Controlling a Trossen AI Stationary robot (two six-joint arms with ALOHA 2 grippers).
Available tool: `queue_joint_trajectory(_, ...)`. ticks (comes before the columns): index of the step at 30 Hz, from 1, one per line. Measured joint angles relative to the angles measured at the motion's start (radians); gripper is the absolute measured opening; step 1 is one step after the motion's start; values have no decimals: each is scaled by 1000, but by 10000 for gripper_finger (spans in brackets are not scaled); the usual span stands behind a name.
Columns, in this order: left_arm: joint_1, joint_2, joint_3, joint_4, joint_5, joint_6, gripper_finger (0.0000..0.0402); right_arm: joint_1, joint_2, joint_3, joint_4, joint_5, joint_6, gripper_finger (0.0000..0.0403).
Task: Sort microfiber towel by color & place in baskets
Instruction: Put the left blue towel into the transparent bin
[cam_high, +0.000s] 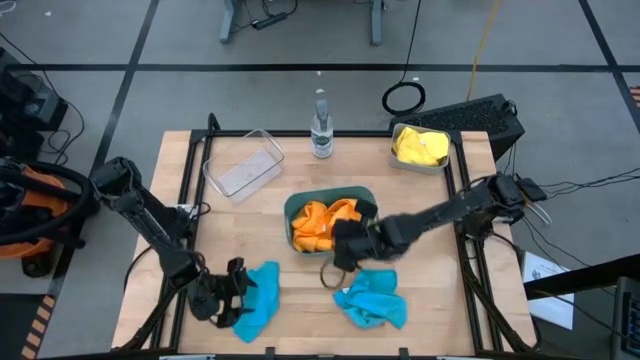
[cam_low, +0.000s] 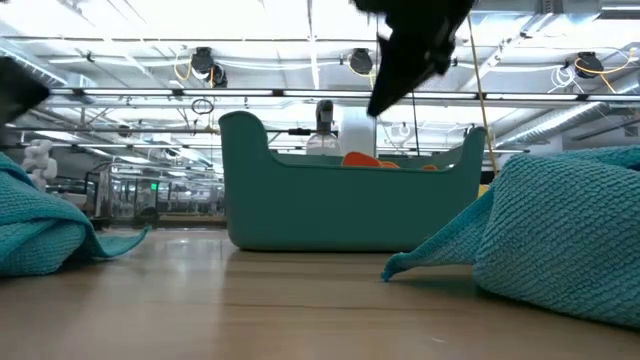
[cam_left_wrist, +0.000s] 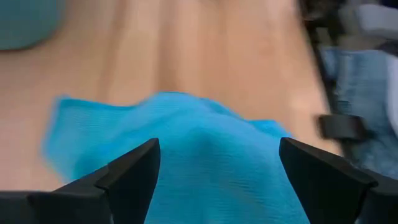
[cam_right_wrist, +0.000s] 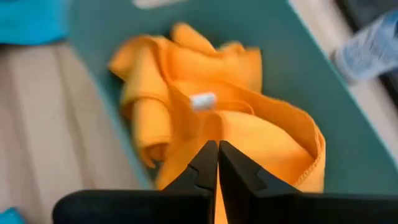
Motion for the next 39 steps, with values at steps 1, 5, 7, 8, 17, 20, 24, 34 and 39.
queue_joint_trajectory(1, -14, 14, 0, 27, 0, 0, 334, 22, 0, 0, 8, 31, -3, 6)
queue_joint_trajectory(5, -43, 93, 1, 61, -55, 6, 334, 90, 0, 0, 56, 133, -77, 6)
queue_joint_trajectory(7, -42, 151, 1, 51, -72, 8, 334, 106, 0, 0, 86, 175, -127, 6)
queue_joint_trajectory(8, -40, 182, 1, 56, -74, 17, 334, 111, 0, 0, 100, 182, -148, 6)
queue_joint_trajectory(17, 22, 365, 10, 131, -97, 14, 322, 100, 0, 0, 140, 182, -205, 6)
queue_joint_trajectory(20, 40, 372, 10, 134, -98, 20, 284, 98, 0, 0, 145, 181, -202, 6)
queue_joint_trajectory(24, 61, 375, 10, 128, -110, 33, 186, 100, 0, 0, 157, 179, -201, 6)
queue_joint_trajectory(34, 73, 277, -6, 77, -220, 241, 38, 126, 0, 0, 160, 175, -151, 6)
queue_joint_trajectory(39, 73, 51, 33, -47, -300, 337, 41, 145, 0, 0, 166, 177, -143, 6)
